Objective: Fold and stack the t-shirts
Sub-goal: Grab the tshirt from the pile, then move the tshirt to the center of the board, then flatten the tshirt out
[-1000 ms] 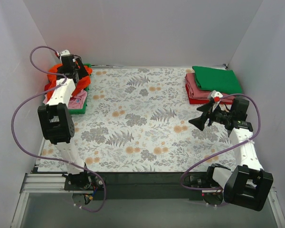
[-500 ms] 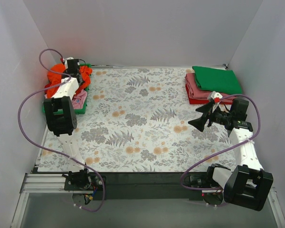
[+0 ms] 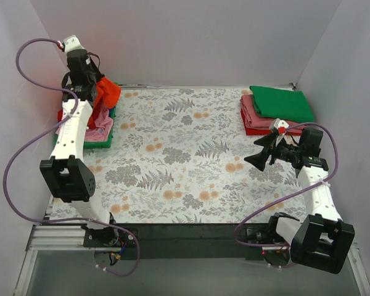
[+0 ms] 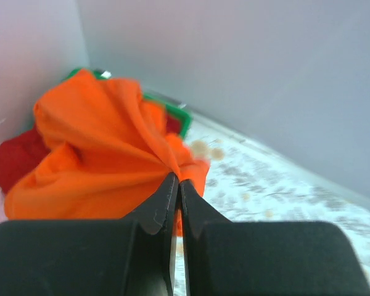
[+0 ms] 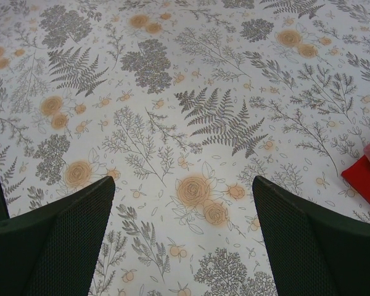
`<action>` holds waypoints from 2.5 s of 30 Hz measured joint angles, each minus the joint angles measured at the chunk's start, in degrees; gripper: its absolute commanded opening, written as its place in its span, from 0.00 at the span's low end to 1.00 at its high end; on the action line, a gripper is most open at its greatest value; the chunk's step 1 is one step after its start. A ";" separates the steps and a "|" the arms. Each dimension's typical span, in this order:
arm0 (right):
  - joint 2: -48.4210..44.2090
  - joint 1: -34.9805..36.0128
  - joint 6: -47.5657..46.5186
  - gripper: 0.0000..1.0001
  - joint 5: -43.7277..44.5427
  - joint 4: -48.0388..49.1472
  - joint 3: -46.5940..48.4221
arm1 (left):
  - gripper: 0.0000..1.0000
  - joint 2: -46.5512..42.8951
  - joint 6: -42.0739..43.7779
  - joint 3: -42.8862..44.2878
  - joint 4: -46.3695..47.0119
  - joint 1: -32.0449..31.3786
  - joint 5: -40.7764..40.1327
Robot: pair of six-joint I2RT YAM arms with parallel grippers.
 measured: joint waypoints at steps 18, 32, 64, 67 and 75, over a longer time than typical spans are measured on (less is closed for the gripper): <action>-1.70 0.00 -2.45 0.98 0.90 -0.50 0.00 | 0.00 -14.12 -21.20 3.91 10.43 -15.96 39.56; -3.98 -3.30 -4.52 0.98 5.09 -1.73 0.00 | 0.00 -22.62 -30.05 -10.16 19.06 -31.98 45.70; 12.11 15.80 -20.74 0.96 11.41 -15.45 4.17 | 0.68 -29.44 -9.94 -45.00 -0.04 -12.28 37.11; 12.35 15.80 -20.76 0.96 11.85 -15.52 4.26 | 0.68 -22.56 -2.64 -42.56 -1.60 -21.20 36.26; 12.35 15.80 -20.79 0.96 12.79 -16.06 4.26 | 0.66 -13.79 13.22 -40.04 -6.14 -33.29 28.46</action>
